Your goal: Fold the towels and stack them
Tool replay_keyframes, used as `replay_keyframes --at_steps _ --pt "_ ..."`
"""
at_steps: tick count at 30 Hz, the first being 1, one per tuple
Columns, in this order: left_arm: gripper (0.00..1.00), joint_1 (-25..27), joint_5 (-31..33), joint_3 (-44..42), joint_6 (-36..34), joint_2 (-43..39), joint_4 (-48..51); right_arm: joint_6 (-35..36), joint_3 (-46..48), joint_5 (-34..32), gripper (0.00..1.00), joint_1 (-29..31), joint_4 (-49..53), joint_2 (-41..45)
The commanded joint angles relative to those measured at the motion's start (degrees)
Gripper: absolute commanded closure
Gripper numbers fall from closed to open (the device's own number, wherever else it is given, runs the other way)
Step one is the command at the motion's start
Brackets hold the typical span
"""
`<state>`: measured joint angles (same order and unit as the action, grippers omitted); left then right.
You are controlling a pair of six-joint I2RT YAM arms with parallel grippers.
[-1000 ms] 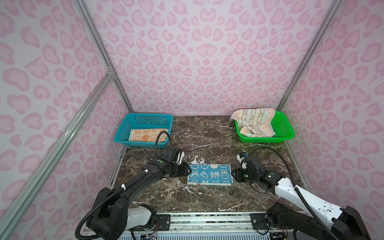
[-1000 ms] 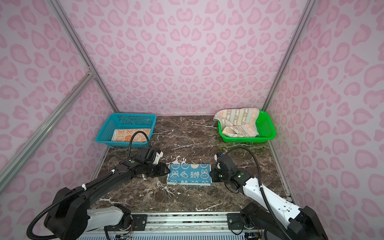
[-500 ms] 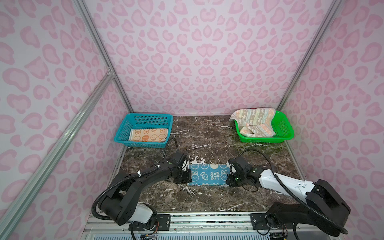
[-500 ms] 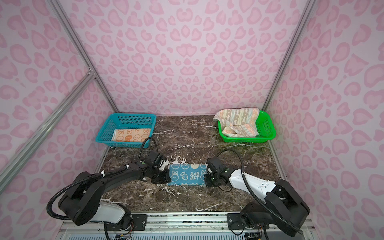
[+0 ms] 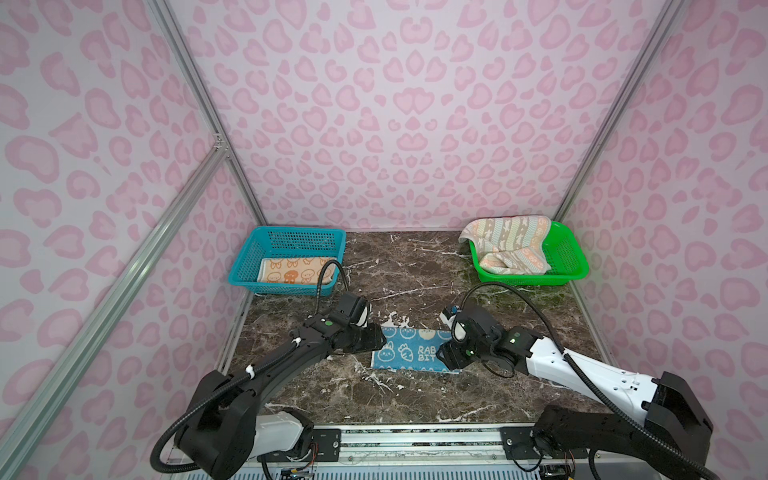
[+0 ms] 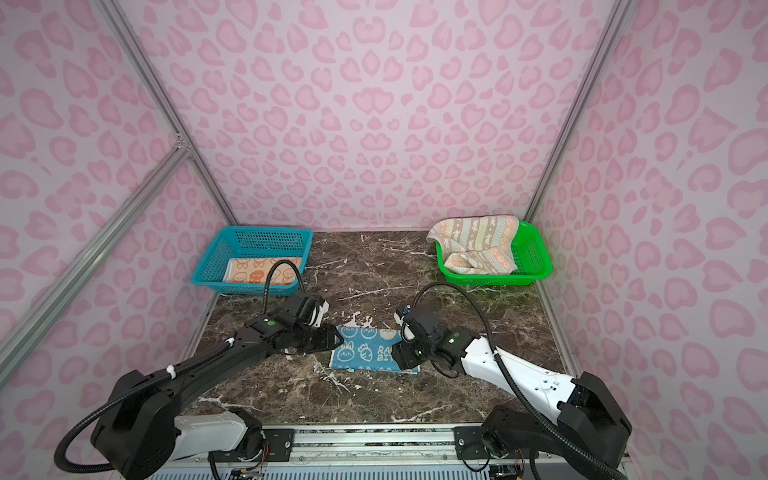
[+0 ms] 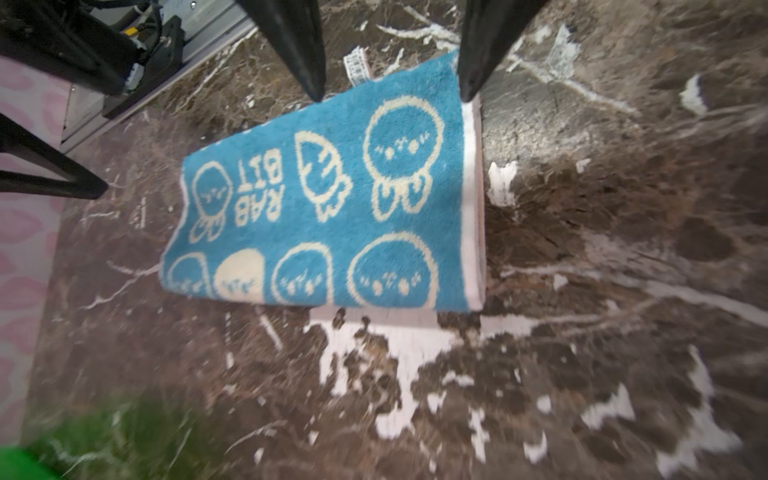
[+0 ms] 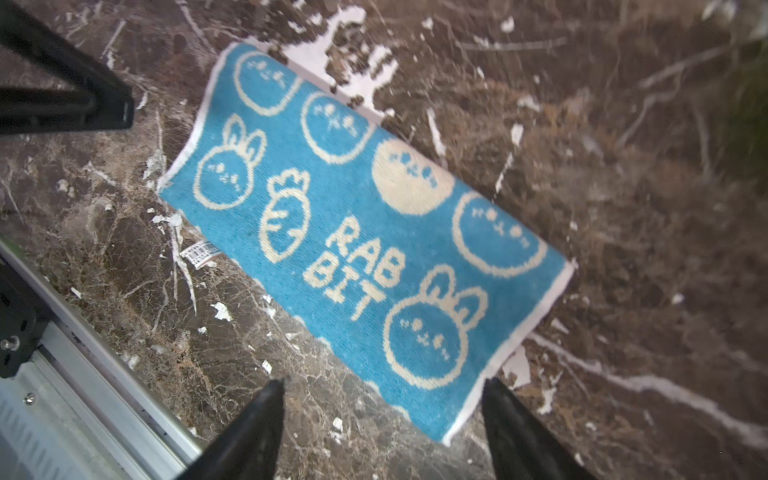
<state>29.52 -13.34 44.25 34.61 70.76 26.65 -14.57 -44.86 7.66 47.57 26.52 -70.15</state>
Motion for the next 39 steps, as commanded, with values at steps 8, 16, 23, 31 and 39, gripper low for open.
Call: replay_keyframes --at_steps 8,16,23,31,39 --pt "0.17 -10.0 3.7 -6.4 4.5 -16.0 3.4 27.6 -7.0 -4.7 0.19 10.0 -4.9 -14.9" --pt "0.04 -13.3 -0.3 -13.7 7.7 -19.8 2.4 31.0 -10.9 0.1 0.25 10.5 -7.8 -25.9" --pt "0.03 -14.2 -5.8 -15.7 8.7 -16.4 -1.6 31.6 -14.4 1.1 0.33 9.8 -7.1 -32.9" --pt "0.02 -14.2 -10.4 -16.3 8.5 -8.3 -6.6 32.4 -11.8 0.7 0.49 9.4 -10.8 -34.6" --pt "0.02 -13.8 -18.7 -19.0 12.8 0.5 -19.6 28.2 -7.9 6.5 0.76 6.5 -19.8 -31.8"
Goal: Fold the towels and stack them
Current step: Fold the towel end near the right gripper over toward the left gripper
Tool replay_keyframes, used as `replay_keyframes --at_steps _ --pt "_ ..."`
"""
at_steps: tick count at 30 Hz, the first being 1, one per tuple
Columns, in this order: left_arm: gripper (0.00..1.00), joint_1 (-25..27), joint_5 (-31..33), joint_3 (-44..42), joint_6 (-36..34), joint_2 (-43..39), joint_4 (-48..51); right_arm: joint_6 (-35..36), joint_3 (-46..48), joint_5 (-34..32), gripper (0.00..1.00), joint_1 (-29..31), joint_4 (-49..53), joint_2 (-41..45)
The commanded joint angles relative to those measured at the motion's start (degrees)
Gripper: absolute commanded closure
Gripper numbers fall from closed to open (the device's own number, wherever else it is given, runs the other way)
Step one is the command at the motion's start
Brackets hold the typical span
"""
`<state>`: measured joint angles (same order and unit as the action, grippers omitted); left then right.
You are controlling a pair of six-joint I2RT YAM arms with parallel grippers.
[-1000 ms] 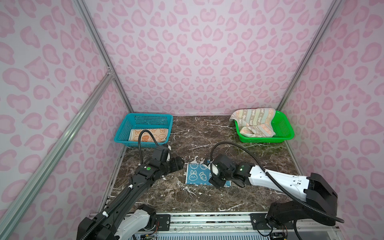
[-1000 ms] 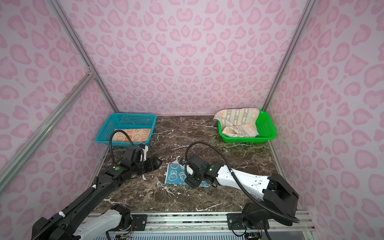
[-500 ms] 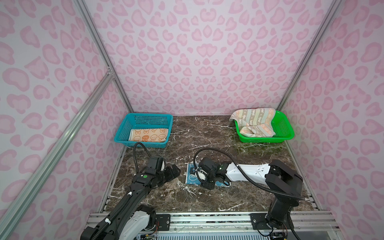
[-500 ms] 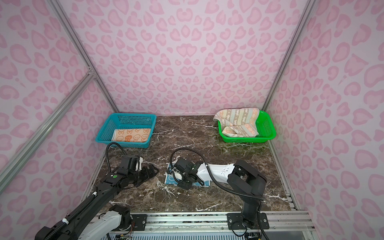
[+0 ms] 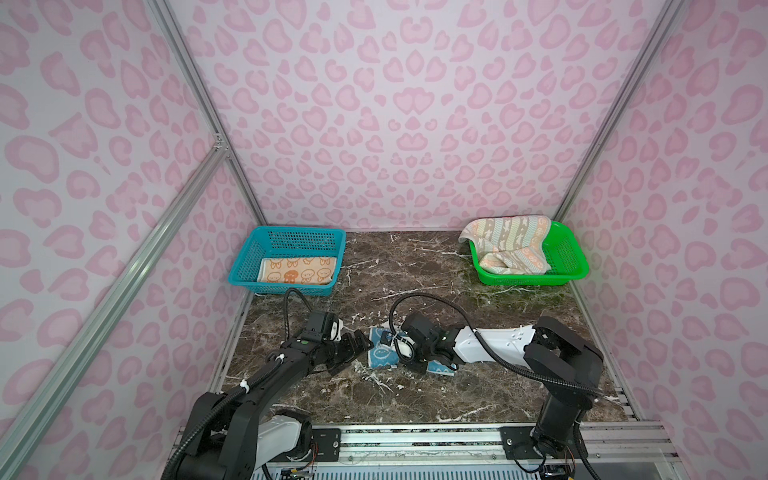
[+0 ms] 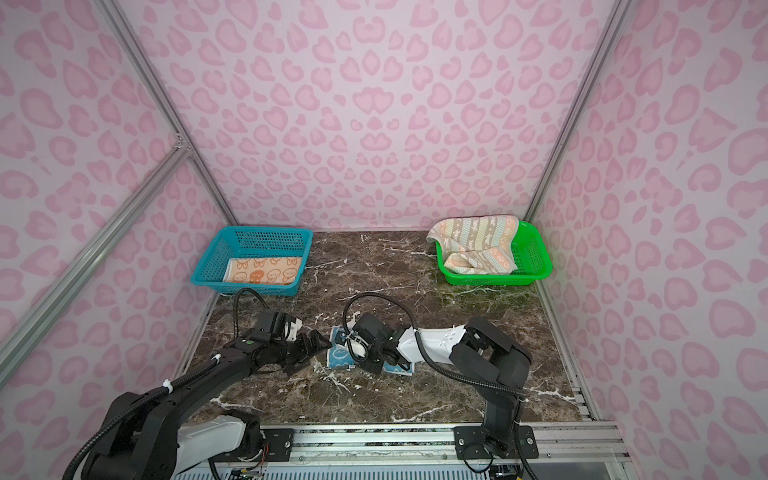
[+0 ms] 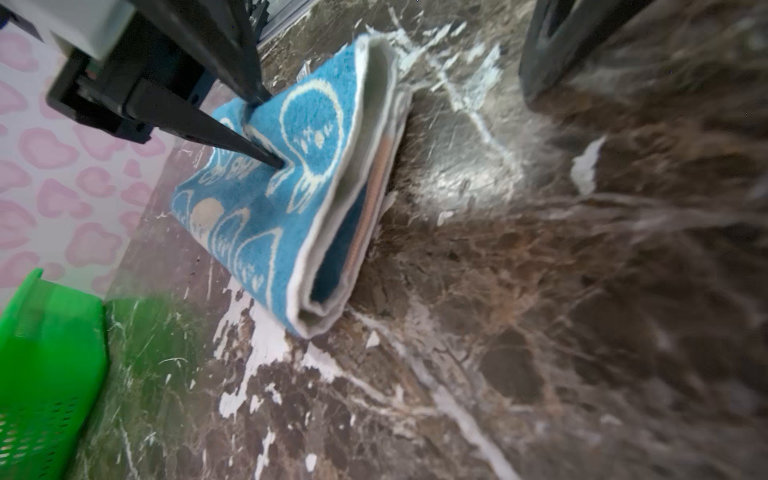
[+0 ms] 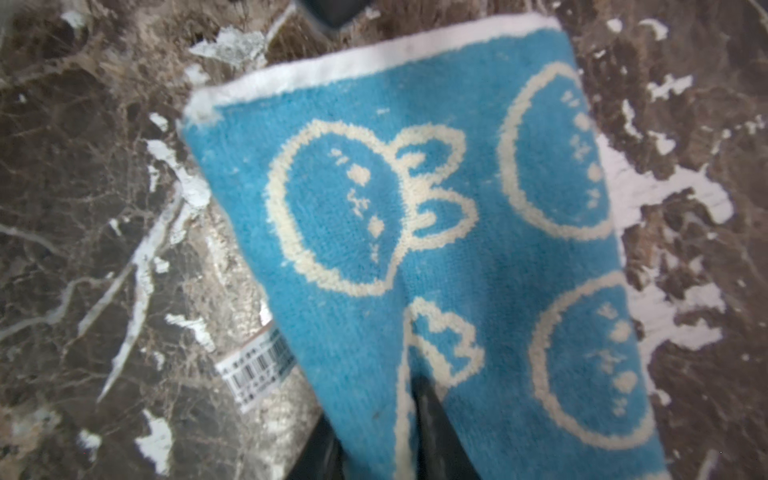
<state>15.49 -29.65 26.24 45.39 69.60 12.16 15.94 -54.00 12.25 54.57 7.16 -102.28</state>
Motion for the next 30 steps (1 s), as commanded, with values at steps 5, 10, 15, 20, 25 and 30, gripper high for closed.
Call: replay_keyframes --at_steps 5,10,15,20,25,30 --pt "0.01 1.3 -3.7 -1.1 3.0 5.3 -8.4 -5.3 4.0 6.2 0.81 -2.5 -6.5 2.4" --pt "0.0 2.3 -5.1 -1.5 5.1 9.5 -12.6 -6.6 5.9 8.5 0.82 -4.0 -9.7 3.8" --pt "0.06 3.6 -6.2 -1.7 6.8 14.3 -16.5 -7.6 7.0 9.4 0.82 -5.0 -11.2 4.7" --pt "0.16 4.5 -5.9 -1.2 7.6 16.9 -16.9 -8.5 7.9 9.5 0.82 -5.1 -12.8 4.9" --pt "0.29 5.1 -5.6 0.0 8.3 18.0 -17.0 -8.9 8.5 9.9 0.82 -5.3 -13.8 4.6" --pt "0.55 5.4 -6.7 3.6 7.8 20.5 -17.0 -8.9 9.3 9.6 0.82 -5.3 -15.2 5.5"
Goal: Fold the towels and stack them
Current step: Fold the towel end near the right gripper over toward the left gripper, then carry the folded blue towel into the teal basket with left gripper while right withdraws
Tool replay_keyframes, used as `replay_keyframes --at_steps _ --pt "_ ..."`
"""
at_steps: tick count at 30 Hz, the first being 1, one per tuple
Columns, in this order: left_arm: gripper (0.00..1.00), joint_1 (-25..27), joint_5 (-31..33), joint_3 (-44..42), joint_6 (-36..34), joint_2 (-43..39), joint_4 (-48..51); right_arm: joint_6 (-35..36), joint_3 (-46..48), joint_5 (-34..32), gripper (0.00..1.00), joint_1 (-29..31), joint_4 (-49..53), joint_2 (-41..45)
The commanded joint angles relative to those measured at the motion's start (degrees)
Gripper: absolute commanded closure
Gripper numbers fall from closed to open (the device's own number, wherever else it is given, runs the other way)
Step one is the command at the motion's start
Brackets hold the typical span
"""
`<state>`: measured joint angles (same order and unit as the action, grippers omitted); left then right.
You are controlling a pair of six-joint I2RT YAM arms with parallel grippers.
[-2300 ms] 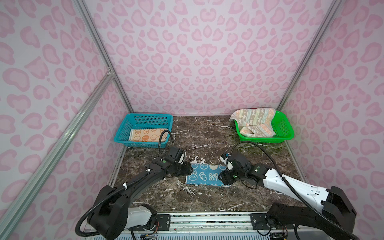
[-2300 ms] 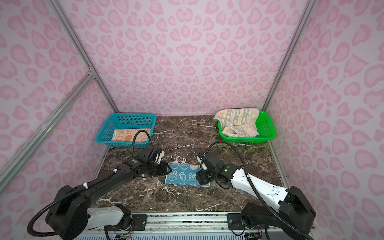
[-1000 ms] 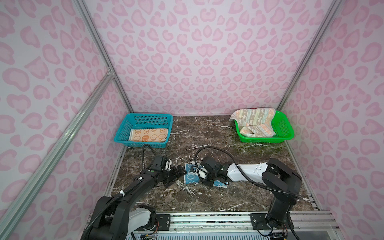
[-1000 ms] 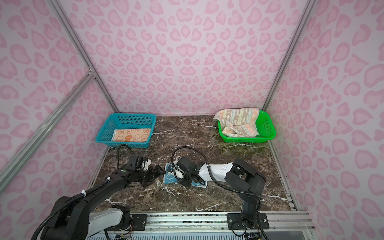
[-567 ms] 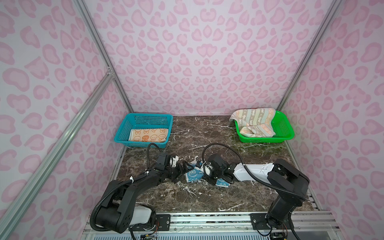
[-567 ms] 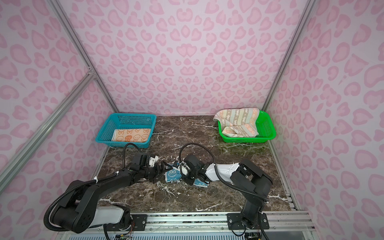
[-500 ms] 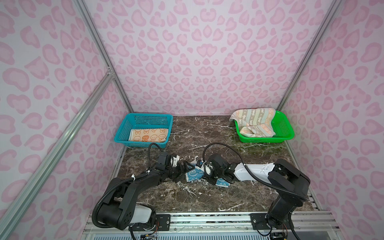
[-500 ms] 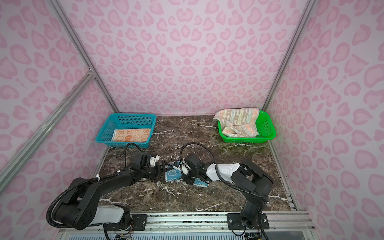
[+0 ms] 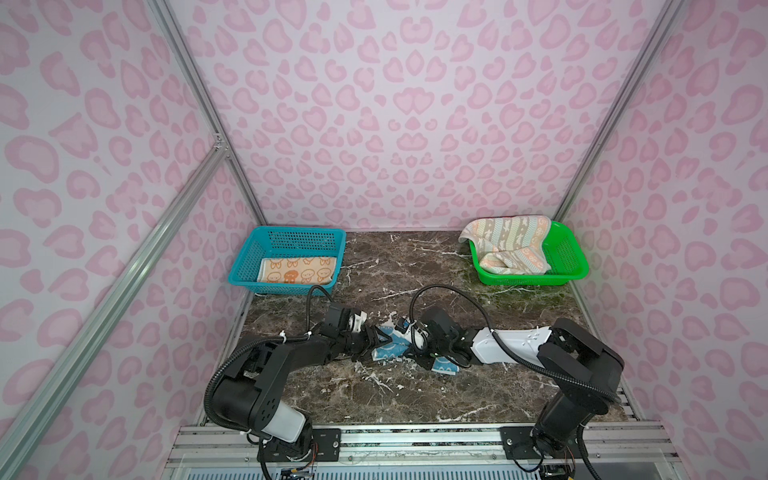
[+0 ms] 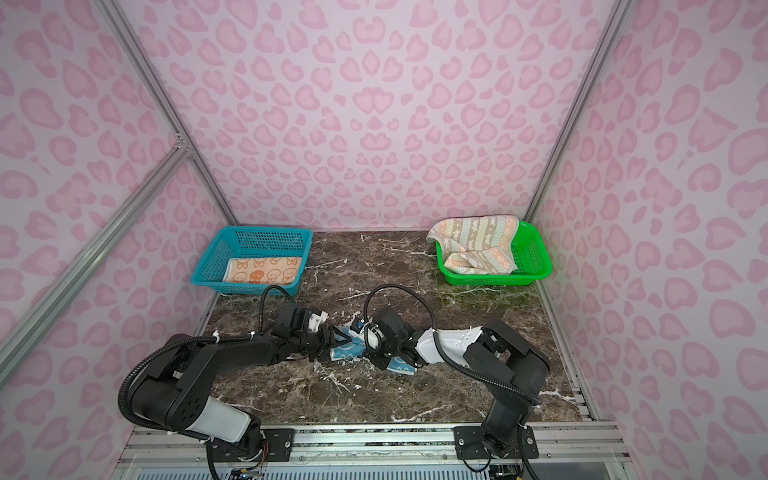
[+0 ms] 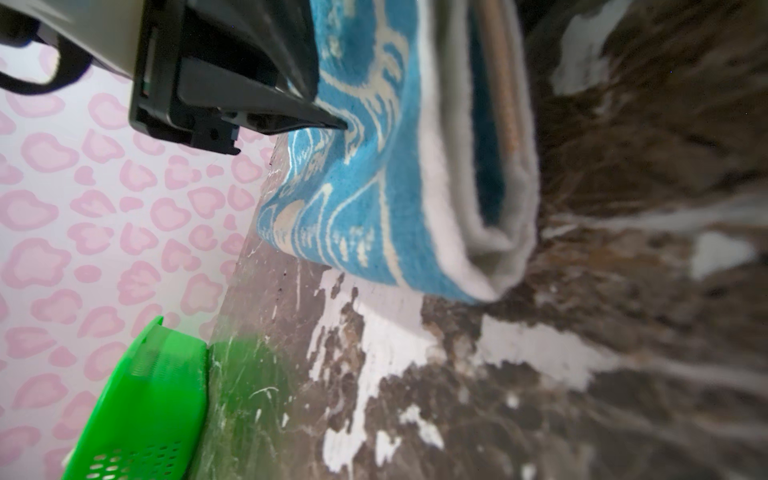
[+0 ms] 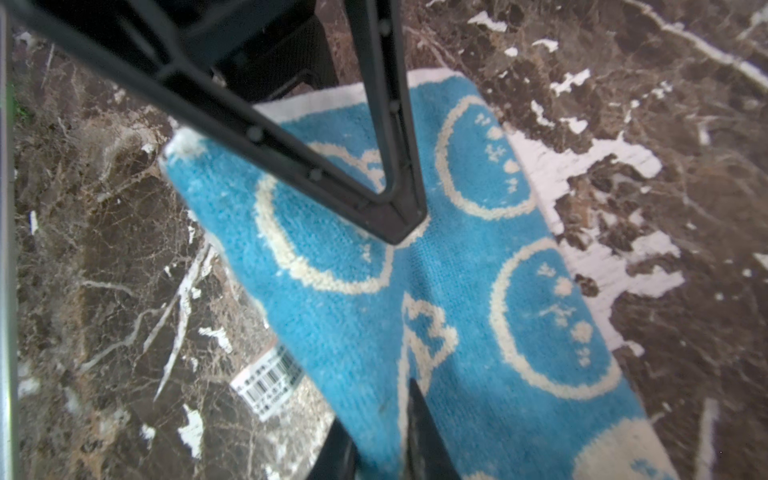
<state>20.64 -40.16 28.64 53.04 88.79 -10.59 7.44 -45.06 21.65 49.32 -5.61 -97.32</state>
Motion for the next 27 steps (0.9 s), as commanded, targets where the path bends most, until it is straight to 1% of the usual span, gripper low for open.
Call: replay_keyframes --at_steps 1,2,3,4,5,7,10,11,12,16,18,22,24,25,27 --pt "0.58 0.2 3.4 1.9 0.2 1.7 5.6 -0.4 0.4 0.1 0.82 -0.1 -2.4 0.6" --pt "0.63 0.3 3.0 2.6 0.1 2.0 5.5 -0.4 0.4 0.0 0.81 -0.1 -2.3 0.8" --pt "0.72 0.4 2.7 3.5 -0.1 2.3 5.9 -0.5 0.4 -0.2 0.81 0.0 -2.3 1.1" --pt "0.86 0.4 2.6 4.3 -0.2 2.2 6.4 -0.6 0.5 -0.5 0.79 0.0 -2.3 1.4" --pt "0.96 0.4 2.8 5.1 -0.6 2.0 7.6 -0.8 0.6 -0.8 0.76 0.0 -2.3 1.9" --pt "0.96 0.4 3.5 6.9 -2.0 1.5 9.8 -1.3 0.7 -2.4 0.64 0.1 -2.0 3.2" --pt "0.96 0.3 4.9 11.0 -6.1 0.3 15.2 -3.5 0.2 -6.8 0.38 0.3 0.0 5.6" --pt "0.96 0.3 5.6 12.7 -7.9 0.0 17.2 -5.1 -0.4 -9.2 0.3 0.4 1.4 6.5" --pt "0.96 0.2 6.1 14.5 -9.8 -0.5 18.9 -6.6 -1.0 -11.0 0.23 0.4 2.8 7.3" --pt "0.96 -0.2 9.3 23.6 -18.3 -1.2 28.0 -9.5 -0.8 -15.6 0.12 1.1 3.8 11.6" --pt "0.96 -0.7 11.8 29.2 -23.3 -1.0 32.6 -10.6 -0.5 -18.0 0.08 1.7 3.8 14.2" --pt "0.96 -2.4 16.6 41.5 -32.5 1.6 41.4 -12.1 -0.7 -20.4 0.01 2.0 4.0 17.5" --pt "0.96 -4.0 19.6 47.9 -37.0 3.6 45.3 -12.4 -1.4 -21.1 0.01 2.1 5.2 18.5" --pt "0.96 -4.9 20.6 51.5 -38.1 4.3 46.4 -12.4 -1.8 -21.4 0.01 2.2 5.6 18.8" --pt "0.96 -7.7 20.7 57.1 -40.0 6.1 48.1 -12.2 -2.1 -22.2 0.01 2.1 6.0 19.2"
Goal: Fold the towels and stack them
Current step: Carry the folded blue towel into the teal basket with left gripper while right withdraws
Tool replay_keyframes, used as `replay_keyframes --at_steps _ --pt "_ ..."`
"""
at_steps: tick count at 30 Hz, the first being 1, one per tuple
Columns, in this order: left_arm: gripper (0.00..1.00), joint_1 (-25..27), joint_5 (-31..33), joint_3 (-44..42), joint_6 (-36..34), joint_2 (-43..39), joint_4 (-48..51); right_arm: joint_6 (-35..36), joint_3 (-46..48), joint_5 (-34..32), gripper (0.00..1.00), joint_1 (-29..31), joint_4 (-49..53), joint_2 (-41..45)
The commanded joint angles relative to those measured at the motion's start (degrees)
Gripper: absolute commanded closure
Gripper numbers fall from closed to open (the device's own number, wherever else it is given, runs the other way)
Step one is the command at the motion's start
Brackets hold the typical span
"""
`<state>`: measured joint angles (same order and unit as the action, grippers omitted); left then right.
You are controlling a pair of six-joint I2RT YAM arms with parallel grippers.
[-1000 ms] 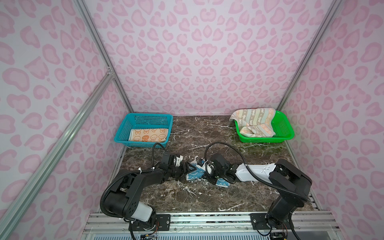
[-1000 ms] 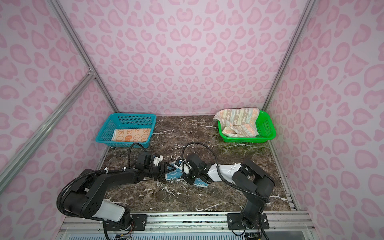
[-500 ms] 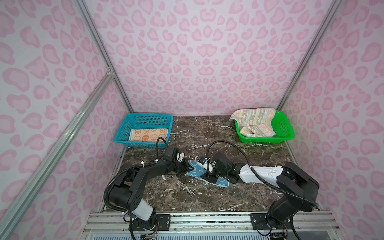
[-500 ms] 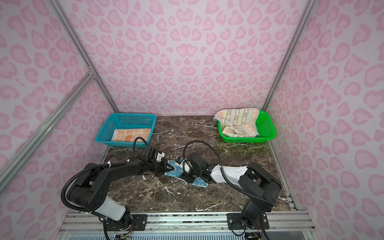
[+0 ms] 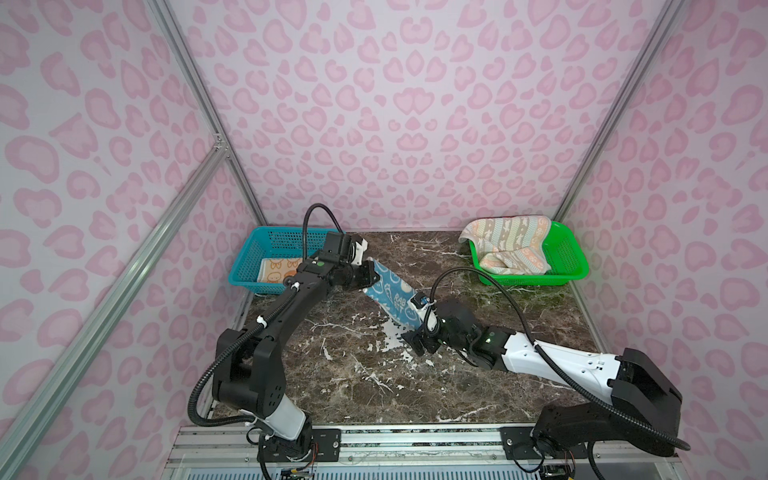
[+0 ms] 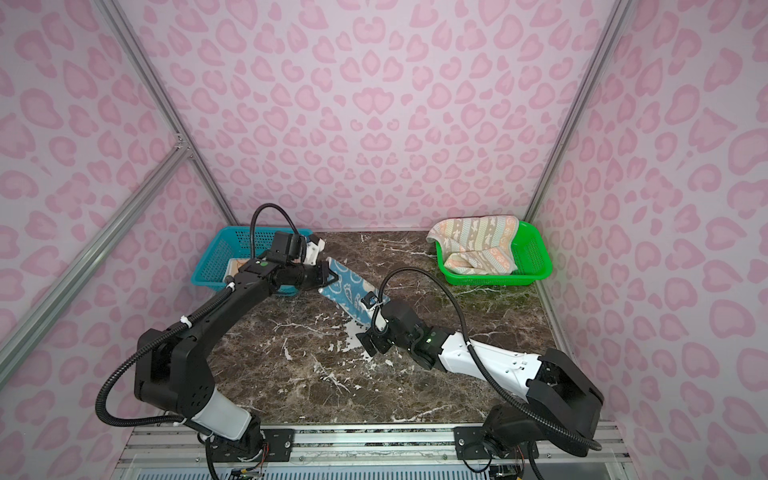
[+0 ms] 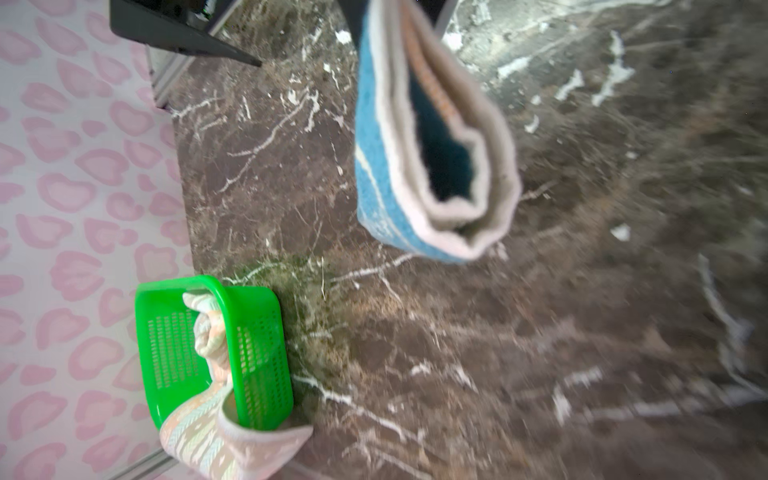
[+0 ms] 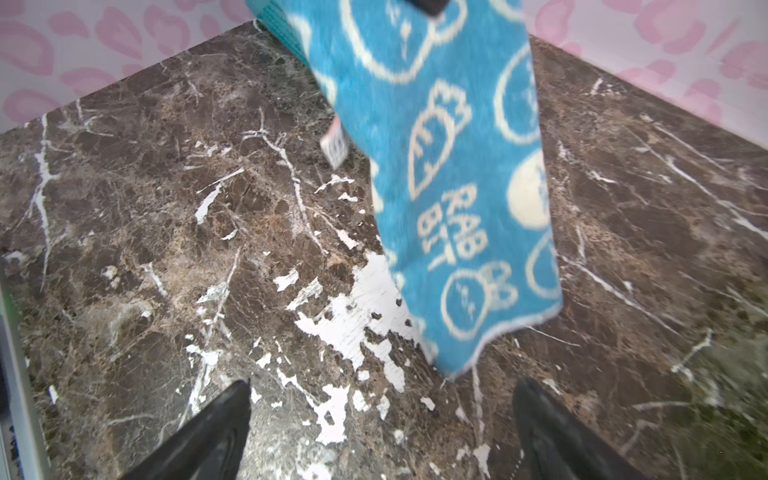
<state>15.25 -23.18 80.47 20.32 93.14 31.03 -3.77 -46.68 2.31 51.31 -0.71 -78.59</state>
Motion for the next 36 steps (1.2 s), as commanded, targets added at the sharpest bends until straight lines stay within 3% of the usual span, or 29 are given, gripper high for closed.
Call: replay_keyframes --at_steps 1,8,13,20,28,36 --pt "0.96 -3.5 4.2 7.4 -8.0 2.7 7.2 -1.0 -0.8 -3.4 0.01 0.1 1.5 0.5" --pt "0.97 -12.8 6.3 20.5 -12.9 11.2 14.1 -0.4 -2.4 -5.1 0.01 0.2 1.9 0.2" --pt "0.97 -18.8 11.0 25.0 -16.3 15.3 17.8 0.0 -3.6 -4.7 0.01 0.1 2.2 -0.9" --pt "0.97 -27.0 12.2 27.7 -15.8 19.0 16.2 0.6 -4.7 -4.3 0.01 0.1 2.7 -2.0" --pt "0.97 -30.8 14.7 29.4 -17.8 24.5 16.5 0.8 -4.6 -4.1 0.01 0.2 2.5 -2.3" --pt "0.97 -31.2 19.8 34.1 -19.6 30.5 16.1 1.2 -5.2 -4.3 0.01 0.1 2.9 -2.7"
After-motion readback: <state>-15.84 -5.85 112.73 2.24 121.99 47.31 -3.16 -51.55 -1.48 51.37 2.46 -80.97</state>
